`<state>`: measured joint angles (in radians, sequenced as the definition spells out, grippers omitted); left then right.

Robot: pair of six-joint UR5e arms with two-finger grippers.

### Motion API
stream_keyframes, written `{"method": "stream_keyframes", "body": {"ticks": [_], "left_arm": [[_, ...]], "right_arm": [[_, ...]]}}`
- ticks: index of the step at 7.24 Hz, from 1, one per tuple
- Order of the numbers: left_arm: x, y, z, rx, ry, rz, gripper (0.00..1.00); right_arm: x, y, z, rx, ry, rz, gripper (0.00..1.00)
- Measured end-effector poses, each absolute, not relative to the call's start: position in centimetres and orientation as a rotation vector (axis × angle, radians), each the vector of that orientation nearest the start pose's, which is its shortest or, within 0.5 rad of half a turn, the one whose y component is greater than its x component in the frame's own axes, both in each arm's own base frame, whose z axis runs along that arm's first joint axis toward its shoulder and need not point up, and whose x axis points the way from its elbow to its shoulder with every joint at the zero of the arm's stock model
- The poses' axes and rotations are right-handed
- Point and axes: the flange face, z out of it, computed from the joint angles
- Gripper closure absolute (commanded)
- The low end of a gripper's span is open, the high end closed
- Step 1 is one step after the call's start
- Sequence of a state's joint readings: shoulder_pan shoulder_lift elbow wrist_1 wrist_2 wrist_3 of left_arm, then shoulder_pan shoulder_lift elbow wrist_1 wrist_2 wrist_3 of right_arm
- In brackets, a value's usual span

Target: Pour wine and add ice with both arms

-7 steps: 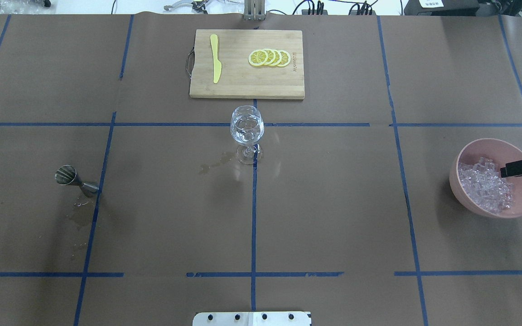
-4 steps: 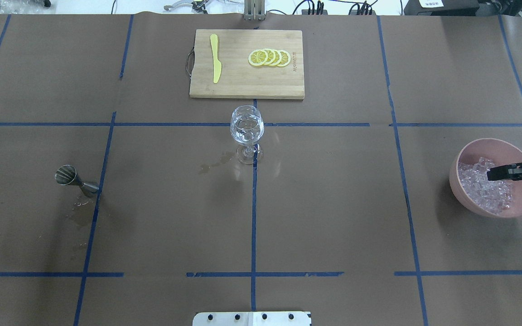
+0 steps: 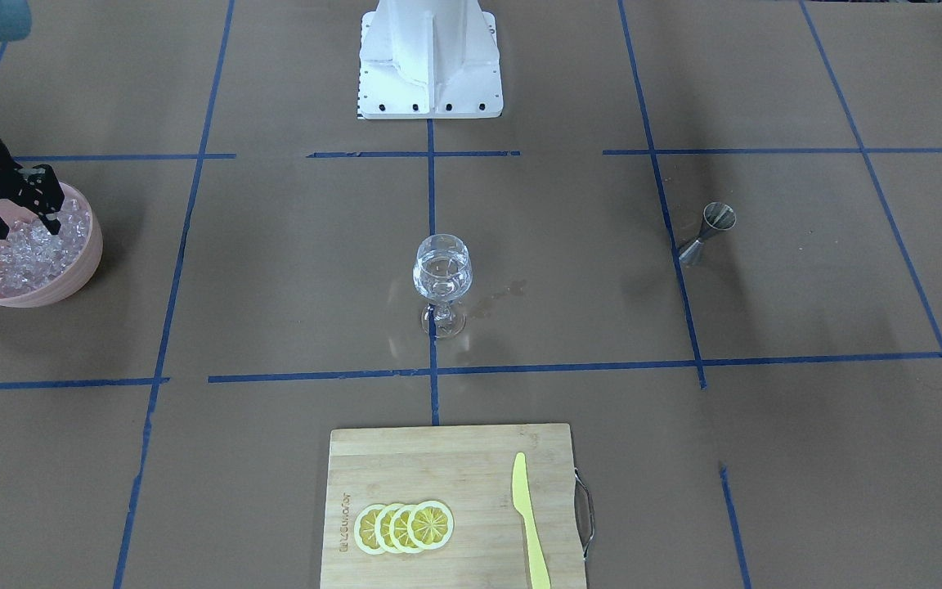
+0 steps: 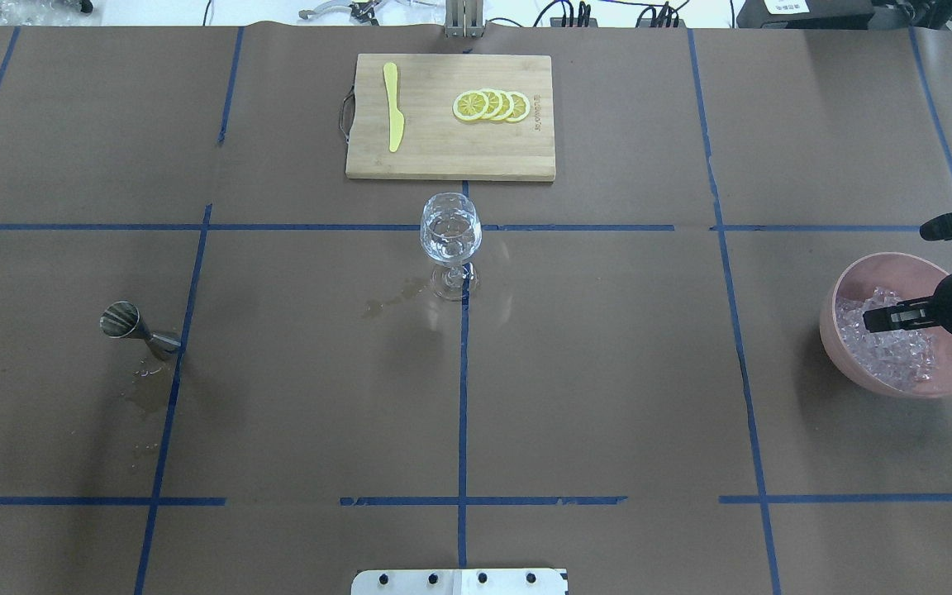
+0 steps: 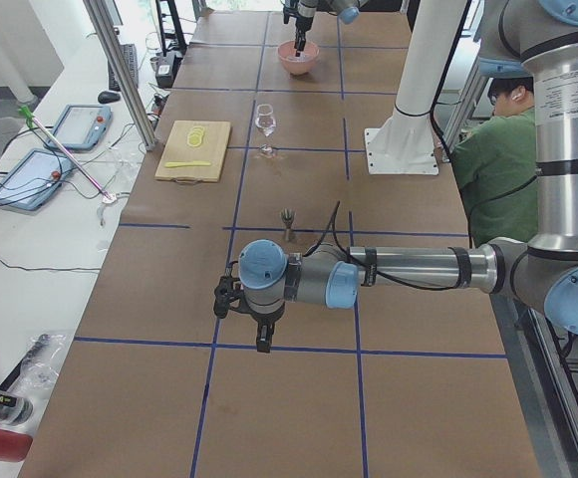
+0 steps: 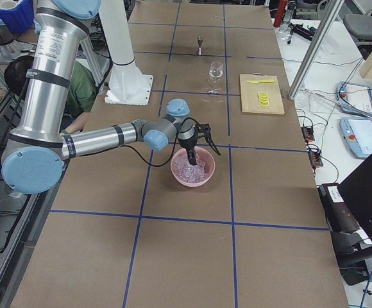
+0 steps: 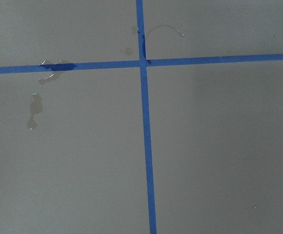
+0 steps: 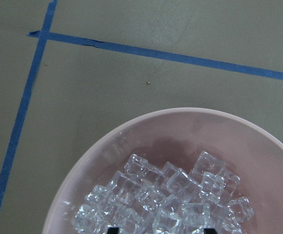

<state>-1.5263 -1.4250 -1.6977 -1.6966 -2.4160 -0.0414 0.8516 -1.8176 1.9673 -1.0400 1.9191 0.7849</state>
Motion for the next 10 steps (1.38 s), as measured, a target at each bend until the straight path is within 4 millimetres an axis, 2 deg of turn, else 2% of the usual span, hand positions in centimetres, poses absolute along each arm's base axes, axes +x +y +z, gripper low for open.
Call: {"method": "stream_keyframes", "body": {"ticks": [2, 4, 5, 6, 7, 10], "left_arm": [[-3.9, -43.9, 64.6, 0.063, 0.848, 0.048, 0.0], [-3.9, -43.9, 64.7, 0.06, 0.848, 0.048, 0.0], [-3.9, -43.9, 64.8, 0.06, 0.848, 0.047, 0.0], [-3.9, -43.9, 64.8, 0.059, 0.848, 0.047, 0.0], [-3.9, -43.9, 64.8, 0.06, 0.848, 0.047, 0.0], [-3.9, -43.9, 64.7, 0.061, 0.848, 0.048, 0.0]], "right_arm": [[-20.6, -37.9, 53.1, 0.25, -0.702, -0.07, 0.42], [-21.2, -37.5, 53.4, 0.238, -0.701, -0.087, 0.51], [-21.5, -37.3, 53.5, 0.234, -0.701, -0.094, 0.61], [-21.6, -37.2, 53.6, 0.231, -0.7, -0.097, 0.77], [-21.6, -37.2, 53.6, 0.231, -0.7, -0.098, 0.99], [-21.5, -37.2, 53.2, 0.237, -0.705, -0.098, 1.0]]}}
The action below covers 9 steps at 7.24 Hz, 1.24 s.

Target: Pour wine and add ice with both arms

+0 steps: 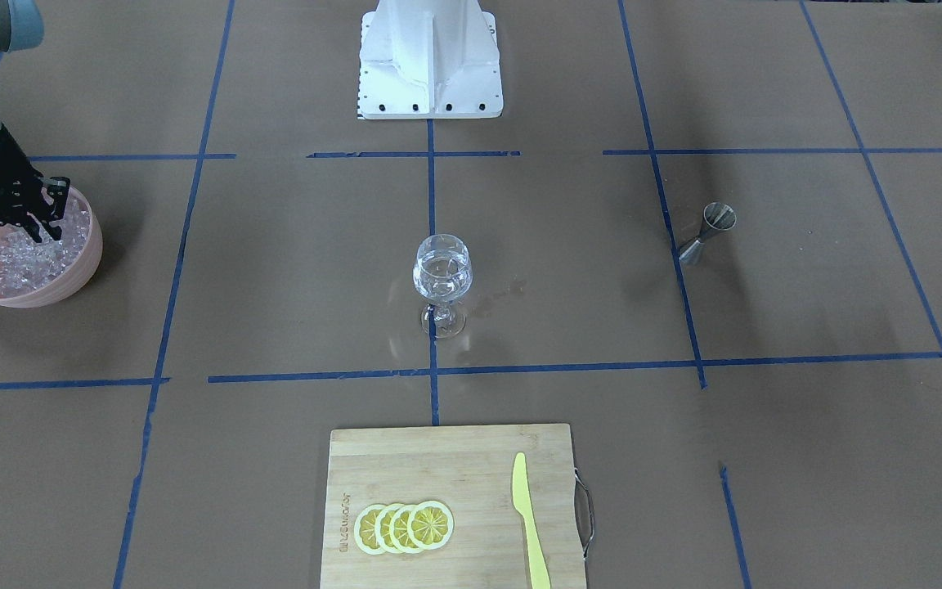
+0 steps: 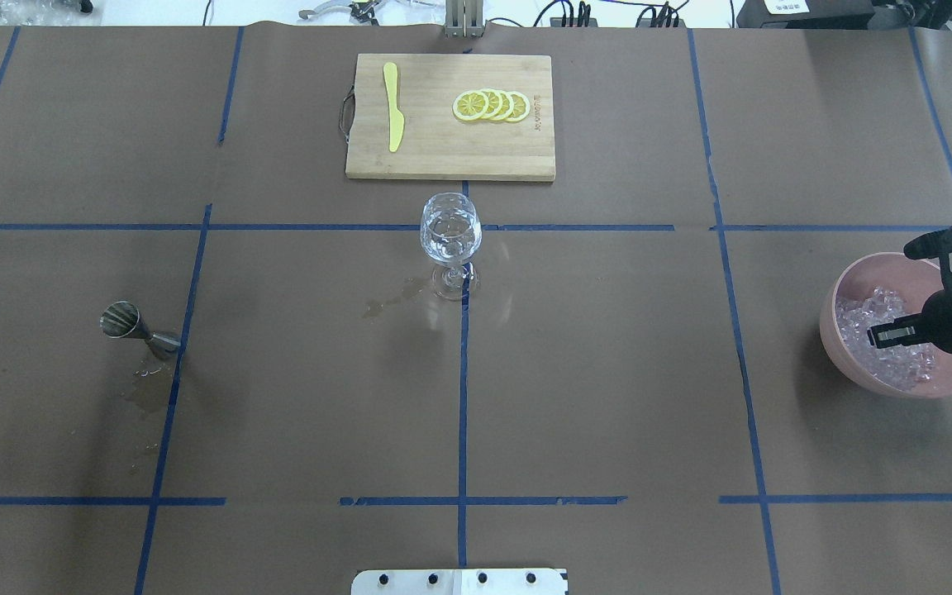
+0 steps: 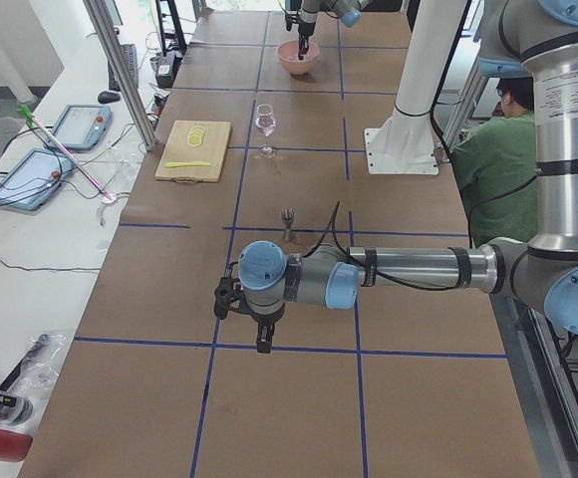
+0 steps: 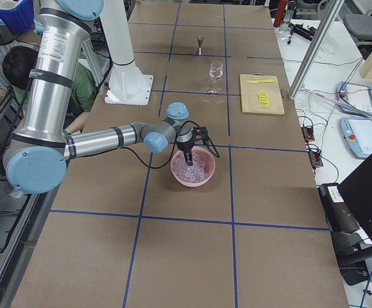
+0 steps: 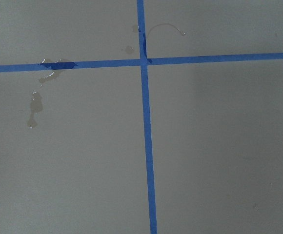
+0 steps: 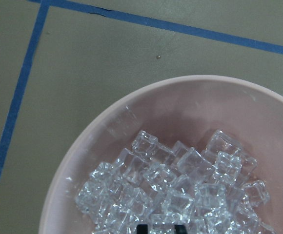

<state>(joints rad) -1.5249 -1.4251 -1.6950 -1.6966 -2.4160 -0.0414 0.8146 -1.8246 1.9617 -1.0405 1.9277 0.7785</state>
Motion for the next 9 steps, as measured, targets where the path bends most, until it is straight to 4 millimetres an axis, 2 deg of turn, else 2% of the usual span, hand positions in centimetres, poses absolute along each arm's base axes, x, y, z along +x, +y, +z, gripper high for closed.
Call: {"method": "stream_keyframes", "body": {"ticks": [1, 4, 5, 6, 7, 8, 9], "left_arm": [[-3.9, -43.9, 64.6, 0.062, 0.848, 0.049, 0.0], [-3.9, -43.9, 64.5, 0.065, 0.848, 0.05, 0.0], [-3.9, -43.9, 64.5, 0.065, 0.848, 0.05, 0.0], [-3.9, -43.9, 64.5, 0.065, 0.848, 0.05, 0.0], [-3.9, -43.9, 64.5, 0.065, 0.848, 0.05, 0.0], [-3.9, -43.9, 64.4, 0.066, 0.848, 0.049, 0.0], [-3.9, -43.9, 64.4, 0.067, 0.848, 0.049, 0.0]], "right_arm": [[-21.3, -37.2, 52.0, 0.257, -0.718, -0.104, 1.0], [-19.0, -38.6, 45.1, 0.371, -0.854, -0.142, 1.0], [-17.9, -39.2, 43.7, 0.376, -0.899, -0.14, 1.0], [-17.7, -40.0, 42.6, 0.377, -0.918, -0.139, 1.0], [-18.5, -41.6, 40.3, 0.374, -0.92, -0.132, 1.0], [-20.0, -43.8, 37.0, 0.353, -0.908, -0.12, 1.0], [-22.1, -46.1, 32.5, 0.313, -0.881, -0.109, 1.0]]}}
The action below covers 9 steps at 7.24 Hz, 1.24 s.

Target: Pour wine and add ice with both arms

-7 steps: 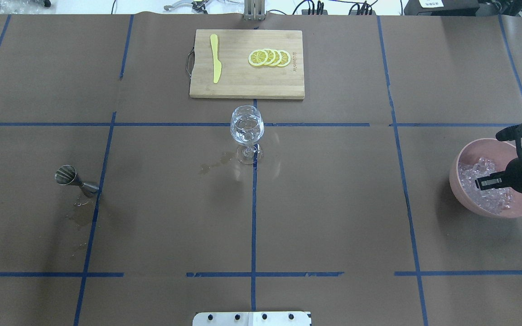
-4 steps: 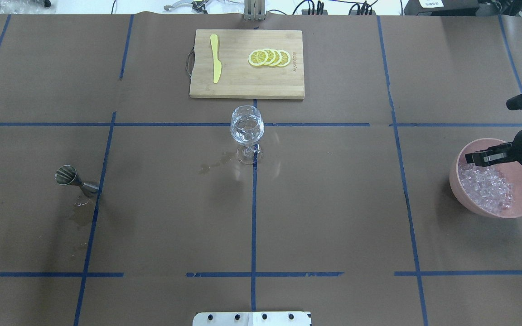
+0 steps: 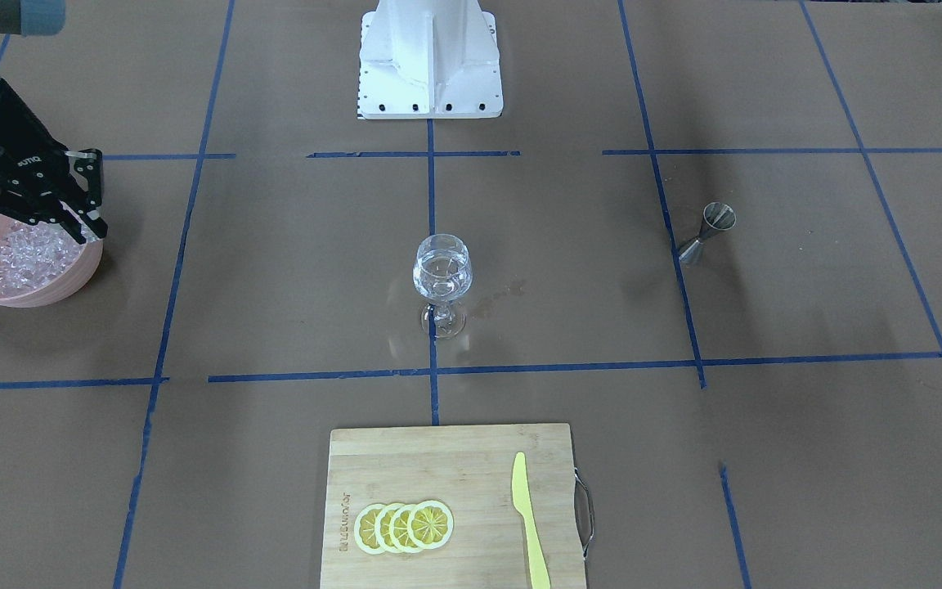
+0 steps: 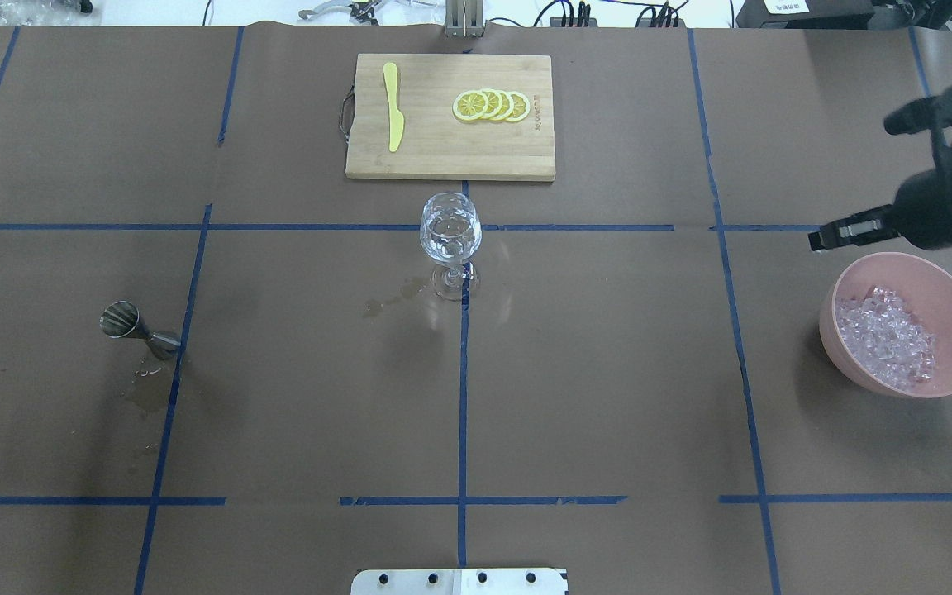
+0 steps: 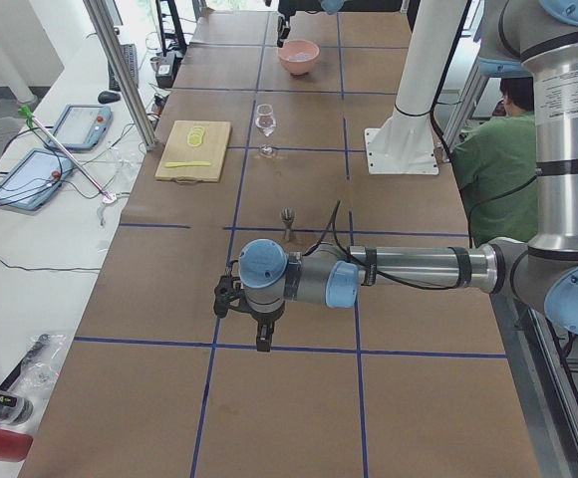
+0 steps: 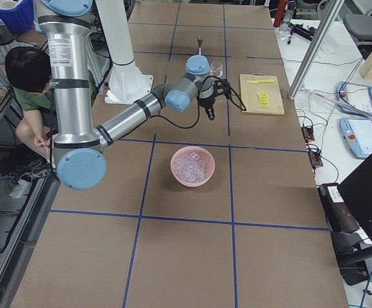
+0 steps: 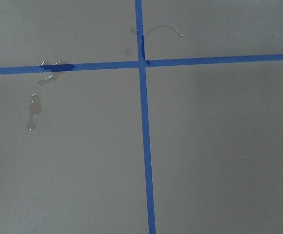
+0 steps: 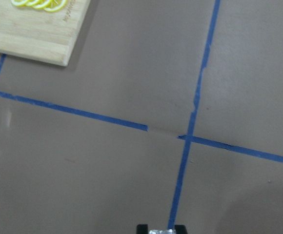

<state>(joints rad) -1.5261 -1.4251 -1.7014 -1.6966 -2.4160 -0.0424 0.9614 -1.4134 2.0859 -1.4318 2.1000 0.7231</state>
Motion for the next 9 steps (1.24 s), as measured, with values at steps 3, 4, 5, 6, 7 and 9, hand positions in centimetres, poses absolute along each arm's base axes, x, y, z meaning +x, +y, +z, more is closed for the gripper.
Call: {"method": "stream_keyframes", "body": {"ticks": [3, 4, 5, 6, 7, 9], "left_arm": [[-3.9, -44.1, 63.9, 0.074, 0.848, 0.051, 0.0], [-3.9, -44.3, 63.8, 0.077, 0.849, 0.052, 0.0], [-3.8, -44.4, 63.7, 0.079, 0.849, 0.052, 0.0], [-3.8, -44.5, 63.6, 0.08, 0.849, 0.052, 0.0], [-3.8, -44.5, 63.6, 0.08, 0.849, 0.051, 0.0], [-3.9, -44.4, 63.5, 0.08, 0.85, 0.051, 0.0]], "right_arm": [[-30.2, -47.8, 19.2, 0.225, -0.835, -0.048, 1.0], [-33.5, -47.6, 15.8, 0.21, -0.845, 0.009, 1.0], [-36.6, -47.4, 13.1, 0.202, -0.854, 0.052, 1.0], [-39.5, -47.3, 10.6, 0.197, -0.858, 0.085, 1.0], [-42.2, -47.6, 8.4, 0.189, -0.854, 0.105, 1.0], [-46.6, -47.9, 5.6, 0.181, -0.835, 0.108, 1.0]]}}
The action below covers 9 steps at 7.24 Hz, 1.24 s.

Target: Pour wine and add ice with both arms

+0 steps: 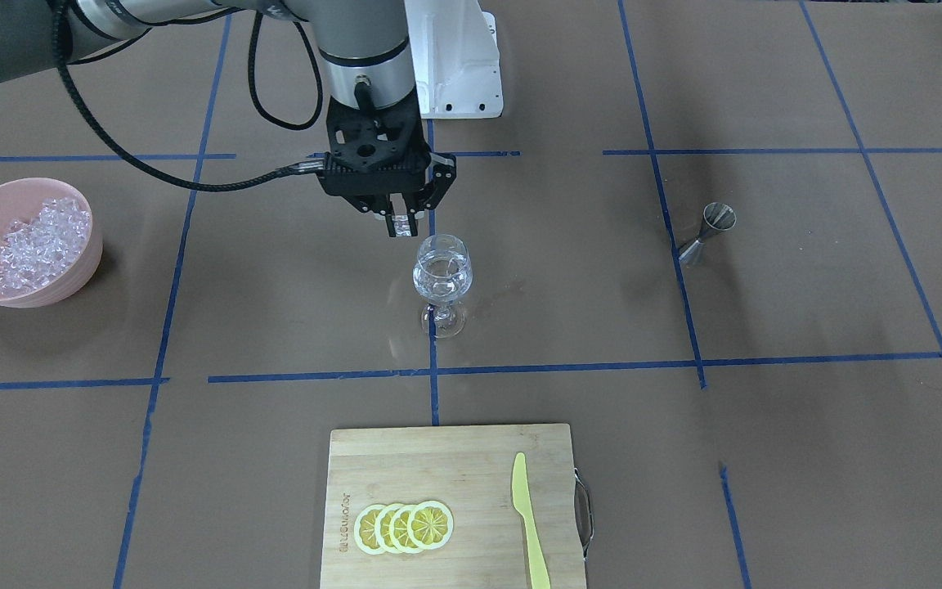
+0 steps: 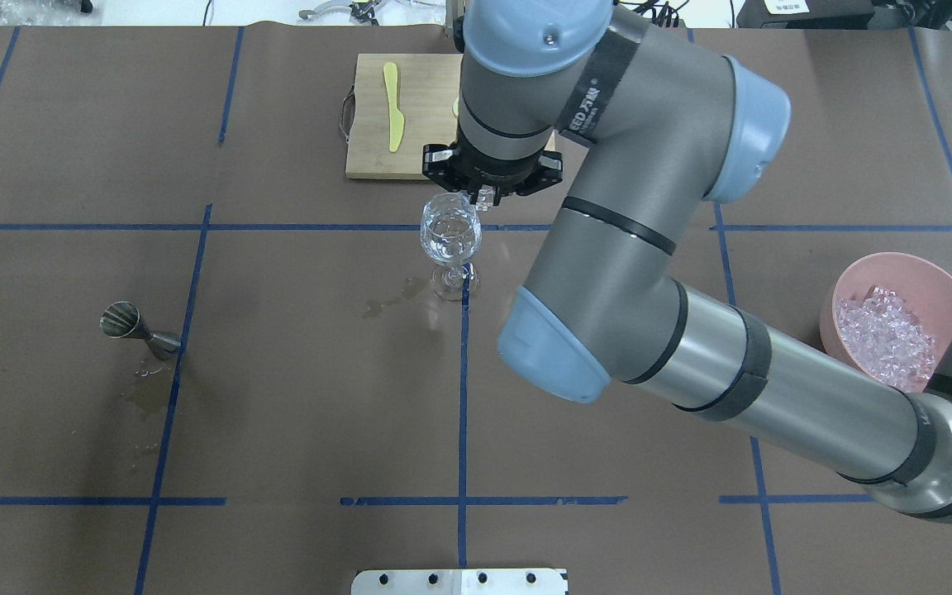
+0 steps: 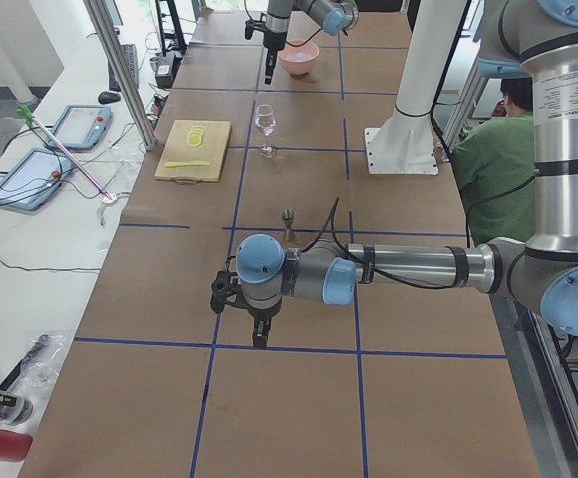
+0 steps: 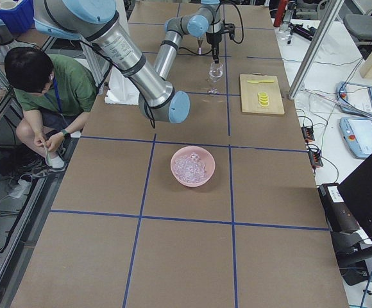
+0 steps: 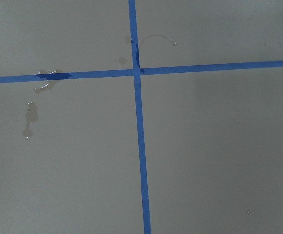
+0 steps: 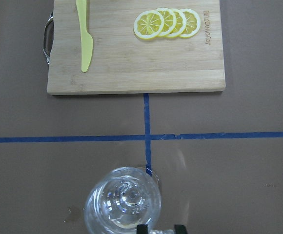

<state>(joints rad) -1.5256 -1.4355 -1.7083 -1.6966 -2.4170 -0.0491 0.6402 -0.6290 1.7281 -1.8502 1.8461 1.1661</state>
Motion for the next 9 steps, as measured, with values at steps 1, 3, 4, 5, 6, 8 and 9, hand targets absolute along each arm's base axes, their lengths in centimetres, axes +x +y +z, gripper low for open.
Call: {"method": "stream_keyframes", "body": {"ticks": [1, 3, 4, 5, 6, 8, 9], "left_arm": [[-3.9, -44.4, 63.6, 0.08, 0.85, 0.05, 0.0], [-3.9, -44.2, 63.7, 0.077, 0.851, 0.05, 0.0], [-3.9, -44.1, 63.8, 0.075, 0.851, 0.05, 0.0], [-3.9, -44.0, 63.9, 0.074, 0.852, 0.05, 0.0], [-3.9, -44.0, 63.9, 0.074, 0.852, 0.051, 0.0], [-3.9, -43.9, 64.0, 0.072, 0.853, 0.051, 0.0], [-3.9, -43.9, 64.1, 0.072, 0.853, 0.051, 0.0]], "right_arm": [[-48.2, -47.3, 4.8, 0.185, -0.828, 0.115, 1.0], [-50.4, -46.5, 3.7, 0.197, -0.816, 0.146, 1.0], [-51.1, -46.5, 3.6, 0.197, -0.809, 0.155, 1.0], [-51.4, -46.6, 3.7, 0.203, -0.801, 0.163, 1.0], [-51.5, -46.8, 4.0, 0.223, -0.787, 0.173, 1.0], [-51.6, -47.2, 4.4, 0.267, -0.758, 0.19, 0.97], [-51.7, -47.2, 4.6, 0.274, -0.752, 0.189, 0.82]]}}
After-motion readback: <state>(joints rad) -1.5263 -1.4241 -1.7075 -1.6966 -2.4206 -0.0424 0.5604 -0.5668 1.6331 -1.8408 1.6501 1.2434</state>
